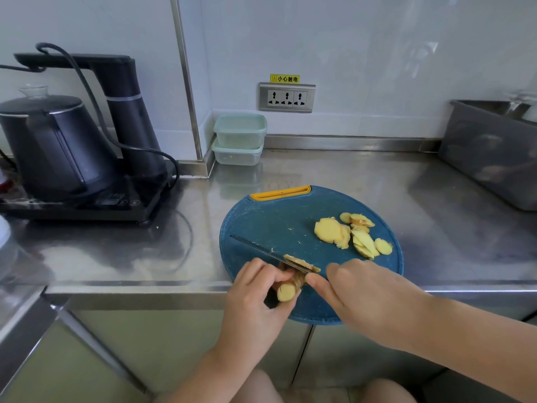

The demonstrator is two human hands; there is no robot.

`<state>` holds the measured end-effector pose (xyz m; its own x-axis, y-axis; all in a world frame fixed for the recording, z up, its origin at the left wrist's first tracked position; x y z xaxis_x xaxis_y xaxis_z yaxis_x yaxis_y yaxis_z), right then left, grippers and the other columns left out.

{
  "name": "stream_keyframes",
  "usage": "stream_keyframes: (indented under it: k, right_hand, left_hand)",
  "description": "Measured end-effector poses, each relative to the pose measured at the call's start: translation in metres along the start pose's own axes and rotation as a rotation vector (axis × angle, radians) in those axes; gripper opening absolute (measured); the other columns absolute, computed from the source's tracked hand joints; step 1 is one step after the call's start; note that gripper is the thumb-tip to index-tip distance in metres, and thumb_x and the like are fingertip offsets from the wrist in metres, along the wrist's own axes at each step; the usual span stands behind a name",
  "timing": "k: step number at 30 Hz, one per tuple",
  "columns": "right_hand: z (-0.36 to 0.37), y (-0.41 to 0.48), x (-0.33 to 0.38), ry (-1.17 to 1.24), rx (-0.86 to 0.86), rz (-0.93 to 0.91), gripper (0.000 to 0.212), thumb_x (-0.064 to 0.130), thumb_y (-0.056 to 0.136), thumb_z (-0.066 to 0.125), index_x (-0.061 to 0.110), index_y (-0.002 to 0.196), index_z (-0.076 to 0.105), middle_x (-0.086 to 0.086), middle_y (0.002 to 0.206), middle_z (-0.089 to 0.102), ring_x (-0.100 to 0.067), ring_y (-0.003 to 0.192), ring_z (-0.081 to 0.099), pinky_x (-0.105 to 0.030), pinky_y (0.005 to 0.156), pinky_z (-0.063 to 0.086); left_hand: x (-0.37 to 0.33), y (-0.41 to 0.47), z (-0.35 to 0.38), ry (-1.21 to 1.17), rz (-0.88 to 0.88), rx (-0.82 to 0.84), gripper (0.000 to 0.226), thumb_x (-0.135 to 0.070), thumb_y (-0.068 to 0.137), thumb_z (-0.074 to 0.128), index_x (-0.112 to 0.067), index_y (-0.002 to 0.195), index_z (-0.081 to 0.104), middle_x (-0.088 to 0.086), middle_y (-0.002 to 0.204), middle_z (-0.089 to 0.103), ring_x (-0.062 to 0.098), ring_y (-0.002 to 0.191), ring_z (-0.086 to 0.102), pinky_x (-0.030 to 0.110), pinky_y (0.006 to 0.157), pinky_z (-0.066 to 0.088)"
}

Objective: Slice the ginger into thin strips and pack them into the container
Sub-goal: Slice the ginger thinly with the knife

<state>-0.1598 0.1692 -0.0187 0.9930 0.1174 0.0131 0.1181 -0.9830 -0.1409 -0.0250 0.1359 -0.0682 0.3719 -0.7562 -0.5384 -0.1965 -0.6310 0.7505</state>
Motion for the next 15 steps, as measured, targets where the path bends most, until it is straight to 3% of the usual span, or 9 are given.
stream_keyframes:
  k: [4, 8, 12, 15]
  right_hand:
    - [-0.005, 0.009, 0.006, 0.036, -0.015, -0.013, 0.054, 0.053, 0.099, 0.015, 0.017, 0.078, 0.049, 0.001, 0.07, 0.05, -0.017, 0.063, 0.052, -0.031, 0.062, 0.046]
    - [-0.013, 0.024, 0.016, 0.194, -0.119, -0.026, 0.041, 0.031, 0.106, 0.022, 0.024, 0.066, 0.017, -0.001, 0.07, 0.043, -0.025, 0.075, 0.059, -0.042, 0.07, 0.054]
    - [-0.008, 0.019, 0.007, 0.15, -0.047, -0.021, 0.05, 0.048, 0.102, 0.016, 0.019, 0.066, 0.033, -0.002, 0.065, 0.044, -0.02, 0.062, 0.048, -0.036, 0.065, 0.048]
    - [-0.004, 0.0, -0.005, 0.134, -0.002, 0.021, 0.046, 0.053, 0.099, 0.013, 0.03, 0.068, 0.037, -0.001, 0.066, 0.042, -0.017, 0.061, 0.045, -0.038, 0.066, 0.049]
  left_hand:
    - [0.001, 0.001, 0.001, -0.004, -0.009, -0.017, 0.017, -0.028, 0.075, 0.072, -0.023, 0.083, 0.058, -0.017, 0.082, 0.049, 0.009, 0.07, 0.053, 0.016, 0.063, 0.043]
    - [0.0, 0.001, 0.0, -0.003, -0.011, -0.022, 0.016, -0.029, 0.075, 0.071, -0.019, 0.079, 0.059, -0.015, 0.079, 0.049, 0.009, 0.069, 0.052, 0.019, 0.062, 0.044]
    - [0.001, 0.001, -0.002, 0.0, -0.04, -0.011, 0.018, -0.03, 0.073, 0.072, -0.019, 0.078, 0.058, -0.017, 0.079, 0.047, 0.004, 0.07, 0.051, 0.017, 0.062, 0.044]
    - [0.003, 0.001, 0.0, -0.019, -0.063, -0.005, 0.019, -0.032, 0.073, 0.071, -0.022, 0.084, 0.059, -0.016, 0.082, 0.05, 0.007, 0.074, 0.056, 0.026, 0.061, 0.049]
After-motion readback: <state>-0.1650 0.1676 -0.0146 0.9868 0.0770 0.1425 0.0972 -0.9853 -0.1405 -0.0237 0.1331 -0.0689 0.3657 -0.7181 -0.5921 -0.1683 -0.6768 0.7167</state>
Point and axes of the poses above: each hand's wrist, its own y-axis towards the middle knuckle, its own z-axis out of the palm, x = y × z, the point moved 6 cm from there along y, towards the middle knuckle
